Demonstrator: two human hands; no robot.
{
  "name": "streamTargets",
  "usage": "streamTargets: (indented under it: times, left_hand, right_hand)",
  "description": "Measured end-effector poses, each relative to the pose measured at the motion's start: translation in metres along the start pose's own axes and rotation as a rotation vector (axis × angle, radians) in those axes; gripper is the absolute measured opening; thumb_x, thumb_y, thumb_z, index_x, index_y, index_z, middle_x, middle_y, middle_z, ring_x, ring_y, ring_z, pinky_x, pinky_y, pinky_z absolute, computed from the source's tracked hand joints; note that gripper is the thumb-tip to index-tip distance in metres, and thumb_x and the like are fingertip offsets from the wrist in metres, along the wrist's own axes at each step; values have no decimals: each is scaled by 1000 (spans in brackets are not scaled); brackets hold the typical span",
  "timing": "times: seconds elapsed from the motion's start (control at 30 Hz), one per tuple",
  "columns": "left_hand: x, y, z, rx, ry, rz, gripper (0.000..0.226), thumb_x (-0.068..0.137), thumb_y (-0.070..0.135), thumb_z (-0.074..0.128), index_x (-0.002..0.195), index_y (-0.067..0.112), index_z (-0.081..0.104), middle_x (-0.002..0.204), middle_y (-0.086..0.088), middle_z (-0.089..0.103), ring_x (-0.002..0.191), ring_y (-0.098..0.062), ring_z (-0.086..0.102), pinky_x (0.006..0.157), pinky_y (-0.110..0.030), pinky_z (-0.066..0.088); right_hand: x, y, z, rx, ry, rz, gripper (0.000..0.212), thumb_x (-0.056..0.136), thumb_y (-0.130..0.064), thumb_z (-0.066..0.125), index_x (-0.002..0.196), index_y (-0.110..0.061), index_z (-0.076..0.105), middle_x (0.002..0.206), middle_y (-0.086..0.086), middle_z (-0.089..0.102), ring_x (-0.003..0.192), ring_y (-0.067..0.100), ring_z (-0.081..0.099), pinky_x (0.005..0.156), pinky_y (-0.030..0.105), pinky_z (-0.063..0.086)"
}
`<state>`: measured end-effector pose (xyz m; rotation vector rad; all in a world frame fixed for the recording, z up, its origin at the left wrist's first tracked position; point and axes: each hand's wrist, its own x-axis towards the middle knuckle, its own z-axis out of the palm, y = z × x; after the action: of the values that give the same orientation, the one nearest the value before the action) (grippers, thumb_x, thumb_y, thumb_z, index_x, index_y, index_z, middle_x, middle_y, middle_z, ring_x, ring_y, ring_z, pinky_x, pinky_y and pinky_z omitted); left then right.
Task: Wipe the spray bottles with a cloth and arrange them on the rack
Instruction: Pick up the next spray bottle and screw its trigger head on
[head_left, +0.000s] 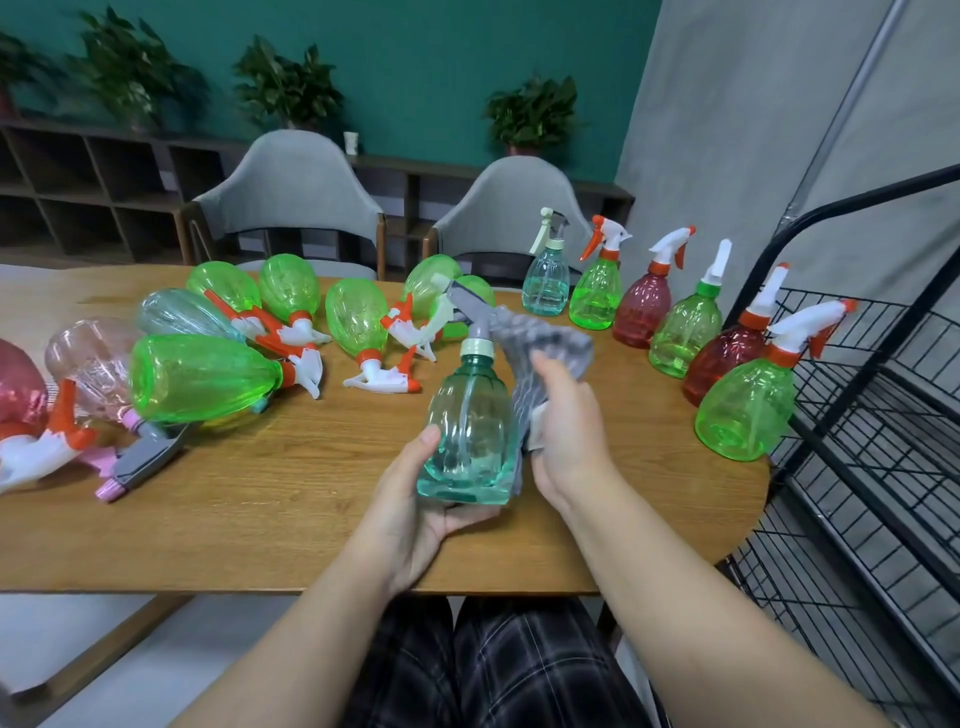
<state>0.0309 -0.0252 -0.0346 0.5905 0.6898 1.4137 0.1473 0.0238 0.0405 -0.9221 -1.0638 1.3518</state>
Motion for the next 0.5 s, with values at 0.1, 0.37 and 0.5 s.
streamTargets:
  times: [0.1,0.37,0.5]
  left_hand:
    - [-1,-1,1,-40,17,34,59,78,43,61,125,9,58,105,-12,74,92,-26,72,63,-37,61]
    - [2,-3,0,29,40,75,44,86,39,51,121,15,62,118,-12,70,105,-26,68,85,-49,57]
    - [4,-4,-2,23,40,69,44,95,40,43,127,15,59,124,-14,67,113,-29,64,86,-49,57]
  right_hand:
    - [-6,10,9,-381,-181,-172,16,98,-21,48,101,-31,60,108,-3,66,101,14,61,89,31,46]
    - [-7,38,-9,-646,-287,-451,53,83,-15,43,132,-33,50,133,-34,35,137,-13,19,115,17,16]
    - [-17,43,-16,-568,-358,-494,45,79,-15,48,118,-34,62,144,-6,45,138,-4,28,114,23,23]
